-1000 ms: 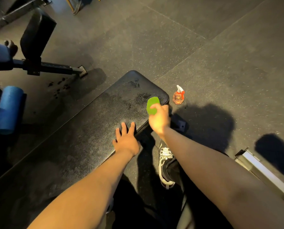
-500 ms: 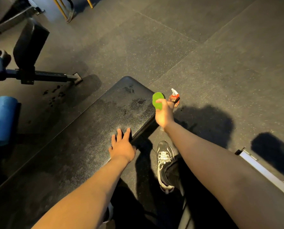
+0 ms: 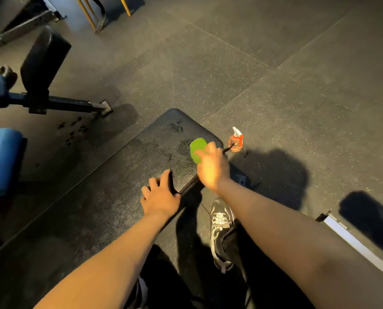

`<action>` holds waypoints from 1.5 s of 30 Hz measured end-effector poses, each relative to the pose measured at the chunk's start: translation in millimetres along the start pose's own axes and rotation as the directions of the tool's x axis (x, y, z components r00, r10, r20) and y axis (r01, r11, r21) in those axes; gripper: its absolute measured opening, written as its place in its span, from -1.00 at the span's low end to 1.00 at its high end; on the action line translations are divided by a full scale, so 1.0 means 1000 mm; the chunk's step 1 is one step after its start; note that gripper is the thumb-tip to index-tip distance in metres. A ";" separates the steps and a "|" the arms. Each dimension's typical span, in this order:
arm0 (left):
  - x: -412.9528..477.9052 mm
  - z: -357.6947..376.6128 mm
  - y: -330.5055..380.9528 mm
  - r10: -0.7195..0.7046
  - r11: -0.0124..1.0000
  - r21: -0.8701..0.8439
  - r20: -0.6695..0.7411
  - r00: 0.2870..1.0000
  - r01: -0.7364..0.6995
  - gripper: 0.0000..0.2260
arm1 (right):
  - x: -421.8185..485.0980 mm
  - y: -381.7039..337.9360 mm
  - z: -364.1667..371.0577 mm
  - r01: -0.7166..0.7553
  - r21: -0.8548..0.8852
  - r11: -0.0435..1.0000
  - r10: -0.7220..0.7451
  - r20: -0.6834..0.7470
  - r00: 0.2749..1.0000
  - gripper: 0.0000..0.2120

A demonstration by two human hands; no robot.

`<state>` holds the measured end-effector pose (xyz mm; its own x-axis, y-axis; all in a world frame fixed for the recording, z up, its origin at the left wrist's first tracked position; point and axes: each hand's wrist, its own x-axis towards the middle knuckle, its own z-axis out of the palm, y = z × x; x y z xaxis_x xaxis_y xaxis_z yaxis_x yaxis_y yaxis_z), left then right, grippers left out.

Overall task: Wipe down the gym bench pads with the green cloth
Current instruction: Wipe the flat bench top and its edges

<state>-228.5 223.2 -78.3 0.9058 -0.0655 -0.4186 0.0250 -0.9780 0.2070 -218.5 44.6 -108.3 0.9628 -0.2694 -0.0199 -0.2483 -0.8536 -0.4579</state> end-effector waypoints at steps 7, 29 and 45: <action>0.026 -0.007 0.014 -0.062 0.998 0.024 0.159 0.985 0.059 -0.19 | 0.020 0.008 0.003 -0.164 -0.009 0.986 0.163 -0.098 0.982 -0.65; 0.025 -0.005 -0.006 0.022 0.999 0.045 0.031 0.999 -0.024 -0.04 | 0.041 -0.016 0.027 0.060 0.139 0.988 -0.073 0.088 0.993 -0.42; 0.024 -0.001 -0.018 0.067 0.998 0.019 0.007 0.998 -0.067 -0.05 | 0.074 -0.012 0.016 -0.119 0.102 0.988 0.108 0.105 0.989 -0.46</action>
<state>-206.4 239.3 -91.5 0.9024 -0.1324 -0.4100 -0.0441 -0.9750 0.2177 -142.3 42.0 -118.9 0.9361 -0.3118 -0.1626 -0.3489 -0.7653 -0.5410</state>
